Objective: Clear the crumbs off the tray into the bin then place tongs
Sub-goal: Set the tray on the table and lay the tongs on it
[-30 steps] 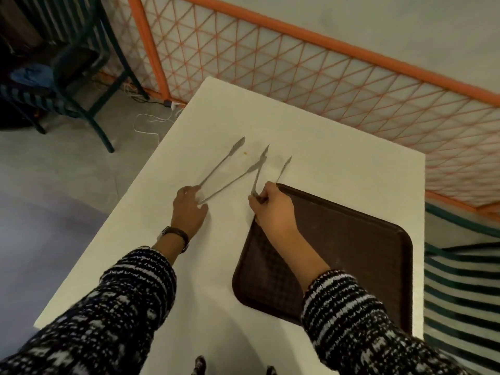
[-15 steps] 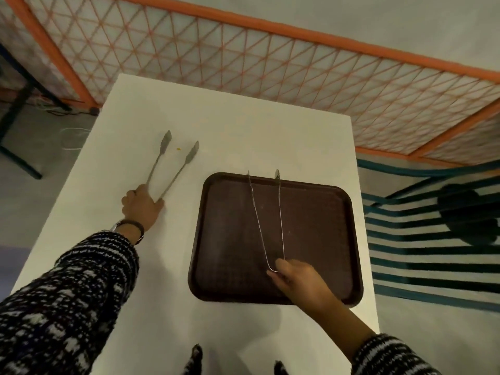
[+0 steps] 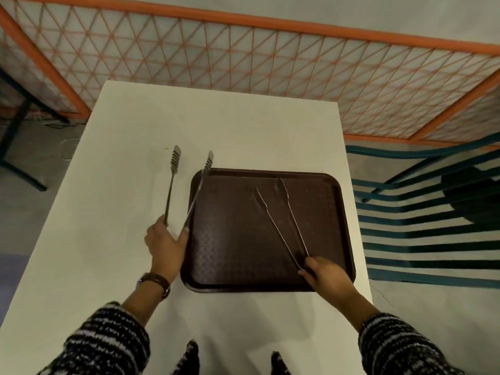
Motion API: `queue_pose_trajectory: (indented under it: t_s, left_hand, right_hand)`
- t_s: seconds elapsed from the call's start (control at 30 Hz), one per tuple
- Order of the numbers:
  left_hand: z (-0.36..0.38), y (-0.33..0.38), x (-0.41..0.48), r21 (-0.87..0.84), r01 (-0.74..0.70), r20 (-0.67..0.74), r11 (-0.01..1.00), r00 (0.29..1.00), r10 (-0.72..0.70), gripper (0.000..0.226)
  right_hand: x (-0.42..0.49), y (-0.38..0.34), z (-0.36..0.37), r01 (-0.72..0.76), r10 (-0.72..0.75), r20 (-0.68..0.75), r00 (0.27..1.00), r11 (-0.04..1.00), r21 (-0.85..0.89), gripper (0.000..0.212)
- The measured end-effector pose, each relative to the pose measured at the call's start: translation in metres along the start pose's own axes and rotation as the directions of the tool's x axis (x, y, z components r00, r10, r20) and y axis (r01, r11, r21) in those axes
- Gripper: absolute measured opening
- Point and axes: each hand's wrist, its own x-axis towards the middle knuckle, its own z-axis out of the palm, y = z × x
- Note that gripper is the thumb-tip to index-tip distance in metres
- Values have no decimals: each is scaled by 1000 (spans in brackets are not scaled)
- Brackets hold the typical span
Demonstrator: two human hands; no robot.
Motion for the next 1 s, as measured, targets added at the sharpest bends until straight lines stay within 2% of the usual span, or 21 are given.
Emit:
queue_pose_trajectory:
  t_s: [0.1, 0.2, 0.3, 0.53, 0.8, 1.0]
  left_hand:
    - [11, 3, -38, -30, -10, 24, 999, 1000, 11, 63]
    - [19, 7, -70, -54, -29, 43, 998, 999, 32, 60]
    - [26, 11, -95, -48, -26, 64, 999, 998, 29, 62]
    - [31, 19, -117, -81, 1, 64, 997, 998, 4, 60]
    - [35, 21, -119, -98, 2, 53, 995, 999, 3, 59]
    - [44, 23, -126, -102, 28, 51, 994, 998, -22, 59]
  right_hand:
    - [-1, -6, -5, -107, 111, -80, 991, 993, 50, 46]
    - [8, -22, -7, -182, 212, -136, 968, 962, 204, 70]
    - [24, -36, -8, -261, 309, -103, 946, 909, 326, 84]
    - [28, -53, 3, -303, 346, -76, 935, 893, 333, 70]
    - [22, -54, 8, -417, 532, -119, 838, 766, 489, 68]
    - [22, -46, 4, -416, 538, -101, 837, 745, 522, 68]
